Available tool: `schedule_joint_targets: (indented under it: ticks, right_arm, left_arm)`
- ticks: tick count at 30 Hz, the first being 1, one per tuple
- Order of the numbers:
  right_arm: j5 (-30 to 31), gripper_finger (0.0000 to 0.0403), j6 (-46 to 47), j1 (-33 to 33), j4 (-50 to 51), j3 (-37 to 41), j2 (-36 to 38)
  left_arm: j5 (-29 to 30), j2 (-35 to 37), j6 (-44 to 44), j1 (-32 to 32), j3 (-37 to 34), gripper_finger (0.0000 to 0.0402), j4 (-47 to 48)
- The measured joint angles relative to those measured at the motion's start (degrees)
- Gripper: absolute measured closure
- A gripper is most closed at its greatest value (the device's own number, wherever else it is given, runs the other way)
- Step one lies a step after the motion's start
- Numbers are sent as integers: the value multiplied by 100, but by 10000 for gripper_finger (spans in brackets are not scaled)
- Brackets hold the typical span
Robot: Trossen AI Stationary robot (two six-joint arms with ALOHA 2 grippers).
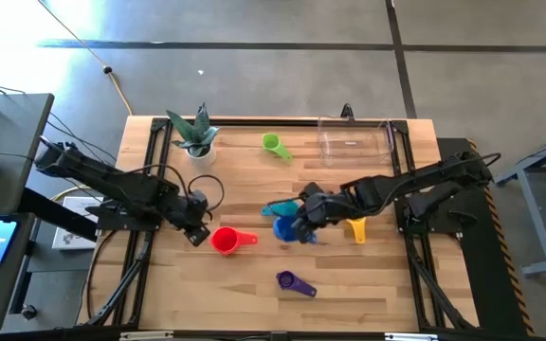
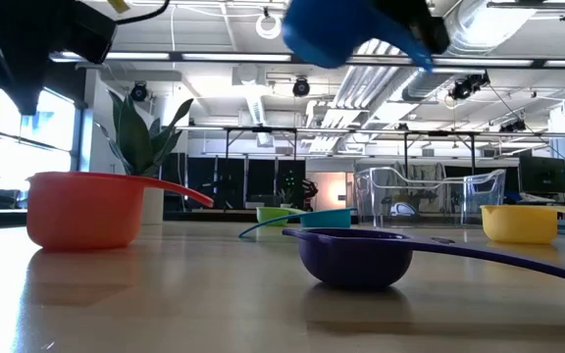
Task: Nest measuring cups in basket
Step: Stack the blue measuring cup into the red measuring cup
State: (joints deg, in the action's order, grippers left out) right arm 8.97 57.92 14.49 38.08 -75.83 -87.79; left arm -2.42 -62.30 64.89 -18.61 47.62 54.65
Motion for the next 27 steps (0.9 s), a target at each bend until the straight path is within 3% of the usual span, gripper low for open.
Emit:
schedule_joint_targets:
  ticks: [11, 27]
  right_arm:
    - [-152, 402, -159, -446, -625, 0, 0]
    - [-208, 402, -261, -473, -613, 0, 0]
  left_arm:
    - [91, -731, 436, -70, 0, 326, -7]
    - [328, -1783, -76, 442, -2, 326, -260]
